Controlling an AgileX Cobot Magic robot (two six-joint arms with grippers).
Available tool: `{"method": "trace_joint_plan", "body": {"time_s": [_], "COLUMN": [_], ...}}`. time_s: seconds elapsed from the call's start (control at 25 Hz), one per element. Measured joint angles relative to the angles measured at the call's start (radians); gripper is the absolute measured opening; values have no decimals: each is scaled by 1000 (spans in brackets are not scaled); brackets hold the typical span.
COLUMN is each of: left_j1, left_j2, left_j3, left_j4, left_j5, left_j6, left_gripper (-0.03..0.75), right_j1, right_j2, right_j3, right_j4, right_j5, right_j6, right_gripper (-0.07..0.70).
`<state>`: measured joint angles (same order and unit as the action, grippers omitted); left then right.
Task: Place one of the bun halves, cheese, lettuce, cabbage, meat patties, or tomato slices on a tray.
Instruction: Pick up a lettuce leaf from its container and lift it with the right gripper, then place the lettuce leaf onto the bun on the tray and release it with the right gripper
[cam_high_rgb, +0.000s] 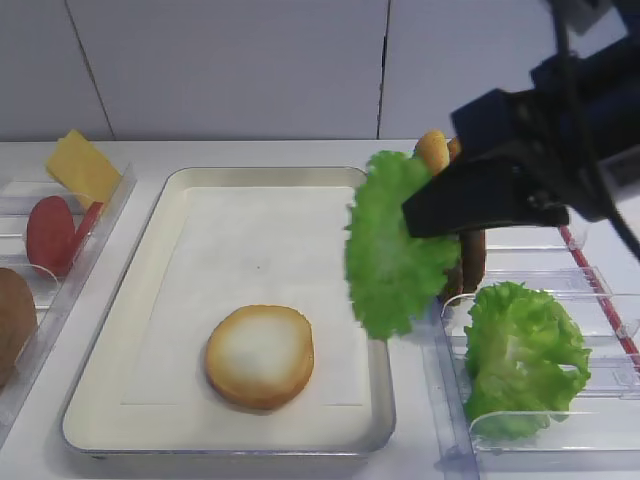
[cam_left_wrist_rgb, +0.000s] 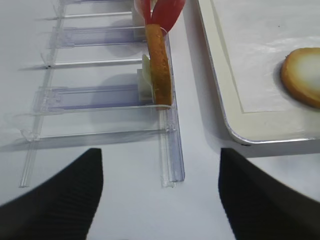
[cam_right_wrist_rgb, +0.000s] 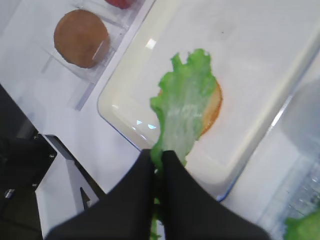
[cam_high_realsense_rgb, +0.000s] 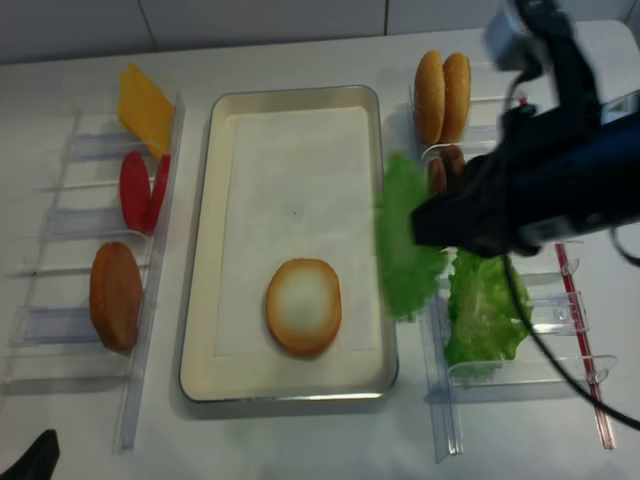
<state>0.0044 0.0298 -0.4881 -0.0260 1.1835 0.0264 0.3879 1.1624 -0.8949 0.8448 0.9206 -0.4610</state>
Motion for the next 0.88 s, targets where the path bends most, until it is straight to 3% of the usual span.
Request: {"method": "trace_joint_plan", "body": {"time_s": [0.2, 0.44, 0.64, 0.88], "left_j1": [0, 0, 0, 0], "left_j2": [0, 0, 0, 0], "left_j3": [0, 0, 0, 0], "left_j4": [0, 0, 0, 0], "left_j5": [0, 0, 0, 0], "left_j6": [0, 0, 0, 0], "left_gripper": [483, 482, 482, 483], "right_j1": [152, 280, 331, 368], "right_j2": [152, 351, 484, 565], "right_j3": [-71, -215, -304, -328], "right_j4": [3, 6, 8, 8], "right_j5": [-80, -134, -152, -205], "right_j6": [26, 34, 63, 86], "right_gripper": [70, 69, 69, 69]}}
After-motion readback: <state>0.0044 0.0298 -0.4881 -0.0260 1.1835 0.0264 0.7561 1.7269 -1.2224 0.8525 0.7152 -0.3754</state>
